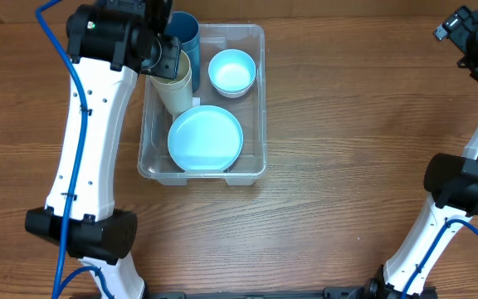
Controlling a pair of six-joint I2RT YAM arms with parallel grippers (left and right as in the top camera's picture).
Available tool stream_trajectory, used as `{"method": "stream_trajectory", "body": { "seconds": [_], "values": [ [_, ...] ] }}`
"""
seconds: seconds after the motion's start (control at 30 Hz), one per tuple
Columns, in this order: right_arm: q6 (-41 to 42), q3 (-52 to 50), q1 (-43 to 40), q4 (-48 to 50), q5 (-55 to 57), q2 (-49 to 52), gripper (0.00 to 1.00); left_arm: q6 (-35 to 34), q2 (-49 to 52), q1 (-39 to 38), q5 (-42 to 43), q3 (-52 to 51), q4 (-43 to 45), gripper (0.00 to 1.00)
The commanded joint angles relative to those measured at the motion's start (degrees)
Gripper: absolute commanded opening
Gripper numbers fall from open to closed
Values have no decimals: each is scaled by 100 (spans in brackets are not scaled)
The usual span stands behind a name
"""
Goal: Pack container
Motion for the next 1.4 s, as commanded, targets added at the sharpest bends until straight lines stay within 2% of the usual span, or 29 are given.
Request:
{"method": "stream_trajectory", "body": {
  "seconds": [0.0,0.03,0.07,0.17,0.27,0.33,0.37,0.6,0.87,0.93,1.03,1.1,1.2,1.37],
  "values": [
    [4,127,15,13,13,-227,100,-55,-798,-7,-203,4,-140,87],
    [4,127,15,13,13,-227,100,-210,-970,-7,-201,4,-238,98],
    [4,127,15,13,11,-227,100,-570,-1235,-13,-105,4,-444,100],
    [4,127,15,13,13,-227,100,-804,-1572,-11,413,4,-791,100],
    [4,127,15,13,13,-227,100,-802,-1652,-11,509,4,-841,100],
    [4,127,15,13,13,-227,100,-560,-1652,-7,-13,2,-1381,100],
    [4,127,15,13,13,-227,100,-496,-1652,-7,-129,-7,-1375,100],
    [4,127,15,13,13,-227,100,-476,-1777,-9,-160,-9,-1377,100],
    [4,127,15,13,13,-227,100,-476,-2634,63,-291,-39,-1311,100],
    [4,127,15,13,13,-227,100,-431,-3021,192,-240,-339,-905,100],
    [4,127,15,13,13,-227,100,-120,-3950,562,275,-1700,382,100],
    [4,127,15,13,13,-227,100,-85,-4704,872,629,-2940,1405,100],
    [4,127,15,13,13,-227,100,-90,-6325,1397,1261,-5709,3611,100],
    [4,127,15,13,13,-227,100,-90,-8242,1646,1711,-8671,5849,100]
  ]
}}
